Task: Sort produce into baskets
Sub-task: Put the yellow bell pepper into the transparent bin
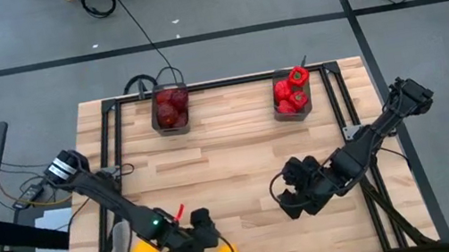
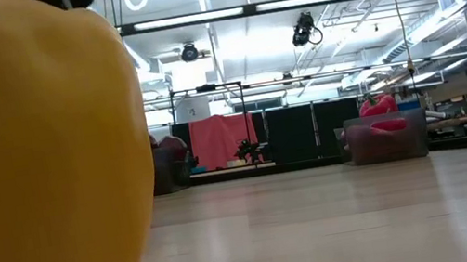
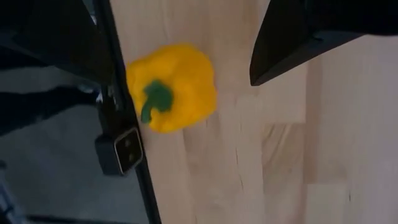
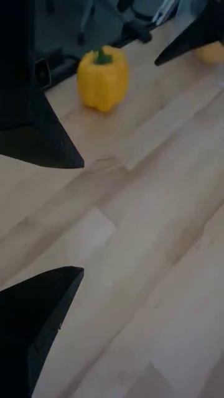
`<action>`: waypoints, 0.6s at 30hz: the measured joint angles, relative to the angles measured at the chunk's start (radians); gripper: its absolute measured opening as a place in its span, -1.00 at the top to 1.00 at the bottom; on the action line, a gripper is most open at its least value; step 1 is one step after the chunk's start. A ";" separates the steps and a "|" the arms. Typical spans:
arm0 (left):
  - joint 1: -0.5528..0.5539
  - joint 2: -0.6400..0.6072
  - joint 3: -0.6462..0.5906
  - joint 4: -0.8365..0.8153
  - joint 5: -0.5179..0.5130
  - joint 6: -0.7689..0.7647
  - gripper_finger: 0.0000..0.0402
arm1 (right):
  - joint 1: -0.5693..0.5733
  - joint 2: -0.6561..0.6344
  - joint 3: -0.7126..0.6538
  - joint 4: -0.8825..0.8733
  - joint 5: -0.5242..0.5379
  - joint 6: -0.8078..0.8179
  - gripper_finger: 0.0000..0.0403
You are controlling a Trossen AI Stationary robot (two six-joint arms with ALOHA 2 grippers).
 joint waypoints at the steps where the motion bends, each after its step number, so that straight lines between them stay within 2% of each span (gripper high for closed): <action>1: 0.002 0.008 0.000 0.015 0.000 -0.019 -0.89 | -0.002 0.000 0.000 -0.002 -0.004 -0.013 -0.39; 5: 0.000 0.051 0.000 0.104 -0.002 -0.068 -0.89 | -0.002 0.000 0.000 -0.013 -0.044 -0.087 -0.39; 10: -0.014 0.110 0.000 0.196 -0.019 -0.060 -0.89 | -0.002 0.000 0.000 -0.144 -0.052 -0.063 -0.39; 18: -0.025 0.174 0.031 0.089 -0.104 -0.126 -0.89 | -0.003 0.001 0.000 -0.261 -0.045 -0.141 -0.41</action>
